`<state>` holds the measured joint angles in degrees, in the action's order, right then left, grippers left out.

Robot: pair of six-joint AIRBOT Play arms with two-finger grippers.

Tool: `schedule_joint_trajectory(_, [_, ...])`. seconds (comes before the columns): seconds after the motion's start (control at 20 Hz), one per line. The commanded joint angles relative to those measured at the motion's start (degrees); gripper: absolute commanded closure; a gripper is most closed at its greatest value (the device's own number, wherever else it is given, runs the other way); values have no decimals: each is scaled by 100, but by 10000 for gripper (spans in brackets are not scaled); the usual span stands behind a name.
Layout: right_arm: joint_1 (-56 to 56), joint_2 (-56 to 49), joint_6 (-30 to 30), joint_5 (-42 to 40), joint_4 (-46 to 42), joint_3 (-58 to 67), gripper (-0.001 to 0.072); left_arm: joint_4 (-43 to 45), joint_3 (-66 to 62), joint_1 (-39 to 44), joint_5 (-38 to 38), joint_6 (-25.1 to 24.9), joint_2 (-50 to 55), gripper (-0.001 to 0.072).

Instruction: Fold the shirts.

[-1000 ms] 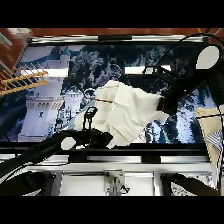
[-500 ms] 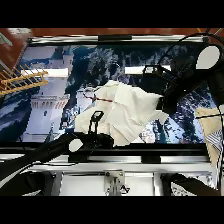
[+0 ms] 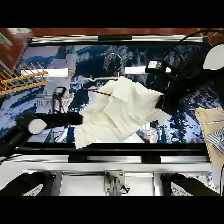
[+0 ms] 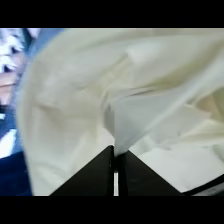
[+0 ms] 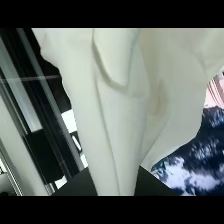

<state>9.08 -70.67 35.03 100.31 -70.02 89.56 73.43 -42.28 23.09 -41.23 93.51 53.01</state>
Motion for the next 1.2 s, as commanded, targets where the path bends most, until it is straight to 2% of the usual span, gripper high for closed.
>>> schedule_joint_trajectory(0.0, [7,334,94,-46,575,0,641,354,-780,-1119,-1093,-828,-328,651])
schedule_joint_trajectory(0.1, [7,503,96,-44,713,0,642,358,-1320,-1329,-1222,-1045,-286,651])
schedule_joint_trajectory(0.4, [7,603,94,-142,1449,0,642,74,-2177,-1449,-1397,-1038,55,651])
schedule_joint_trajectory(0.6, [9,603,90,-262,1464,0,643,94,-2175,-1495,-1727,-1038,461,651])
schedule_joint_trajectory(0.85, [7,570,229,-79,1207,-7,643,98,-2643,-1497,-1436,-1038,702,652])
schedule_joint_trajectory(1.15, [9,267,354,-37,1082,-7,644,116,-3248,-1497,-1427,-1038,833,652])
